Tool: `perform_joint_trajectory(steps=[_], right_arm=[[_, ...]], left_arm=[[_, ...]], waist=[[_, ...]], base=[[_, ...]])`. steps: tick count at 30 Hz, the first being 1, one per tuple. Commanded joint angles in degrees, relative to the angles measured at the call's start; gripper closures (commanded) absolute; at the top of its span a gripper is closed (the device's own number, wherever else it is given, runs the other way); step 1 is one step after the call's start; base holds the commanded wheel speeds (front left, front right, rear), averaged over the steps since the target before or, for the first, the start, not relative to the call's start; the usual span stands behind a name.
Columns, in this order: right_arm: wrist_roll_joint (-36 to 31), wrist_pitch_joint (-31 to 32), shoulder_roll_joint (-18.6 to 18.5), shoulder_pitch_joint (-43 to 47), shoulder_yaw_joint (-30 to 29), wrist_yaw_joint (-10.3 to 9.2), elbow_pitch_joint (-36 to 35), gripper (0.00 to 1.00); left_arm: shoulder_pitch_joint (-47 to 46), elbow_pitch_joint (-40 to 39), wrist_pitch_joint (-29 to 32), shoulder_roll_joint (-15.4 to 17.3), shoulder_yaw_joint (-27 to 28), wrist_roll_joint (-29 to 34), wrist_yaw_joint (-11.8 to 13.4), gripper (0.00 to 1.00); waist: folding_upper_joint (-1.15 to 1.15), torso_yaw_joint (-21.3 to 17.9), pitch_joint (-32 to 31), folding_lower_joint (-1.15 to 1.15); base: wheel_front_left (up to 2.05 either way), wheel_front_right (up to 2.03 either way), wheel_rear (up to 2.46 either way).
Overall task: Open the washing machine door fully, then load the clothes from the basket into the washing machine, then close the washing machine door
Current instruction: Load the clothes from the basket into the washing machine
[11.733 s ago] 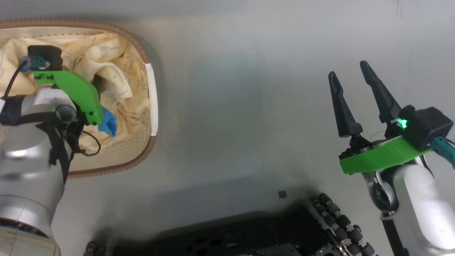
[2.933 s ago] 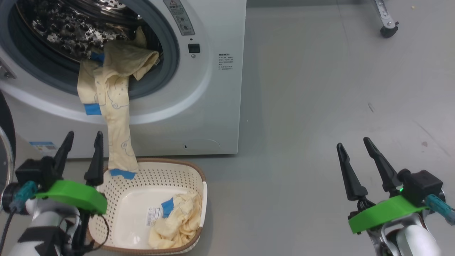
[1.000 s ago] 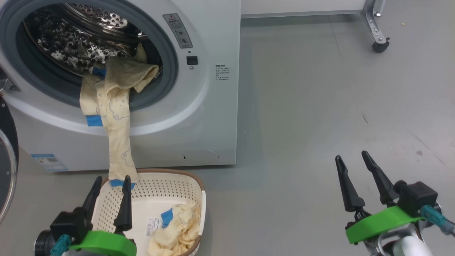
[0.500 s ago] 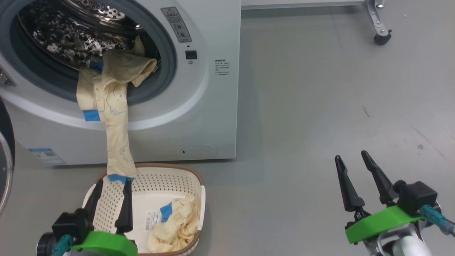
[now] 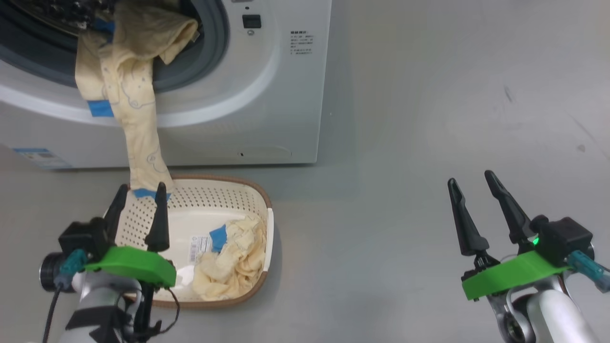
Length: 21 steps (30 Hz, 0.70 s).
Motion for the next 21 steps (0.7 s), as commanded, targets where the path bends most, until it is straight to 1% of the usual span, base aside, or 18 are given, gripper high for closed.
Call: perform_joint_trajectory(steps=[1, 4, 12, 21], right_arm=[[-0.26, -0.38, -1.4, -1.87, 1.25, -0.15, -1.98, 0.0], [-0.52, -0.38, -1.53, -2.97, 1.21, -0.15, -2.39, 0.0], [-0.99, -0.38, -1.72, -5.66, 1.41, -0.15, -3.47, 0.0], [-1.2, -0.38, -1.29, -7.47, 1.51, -0.15, -4.18, 0.0]], left_arm=[[-2.76, -0.89, 0.03, 1.32, 2.6, -0.52, 0.08, 0.0], [-7.15, 1.99, 0.83, 1.95, 3.71, -1.6, -0.07, 0.0], [-20.04, 10.52, 3.16, 5.37, 6.02, -3.02, -0.29, 0.0], [-32.37, 20.36, 4.03, 8.72, 7.22, -3.32, 0.26, 0.0]], waist=[[0.0, -0.11, 3.32, -0.01], [0.0, -0.39, 6.35, -0.01], [0.0, -1.8, 13.86, -0.01], [0.0, -3.48, 19.51, -0.01]], base=[[0.0, 0.0, 0.0], [0.0, 0.0, 0.0], [0.0, 0.0, 0.0], [0.0, 0.0, 0.0]])
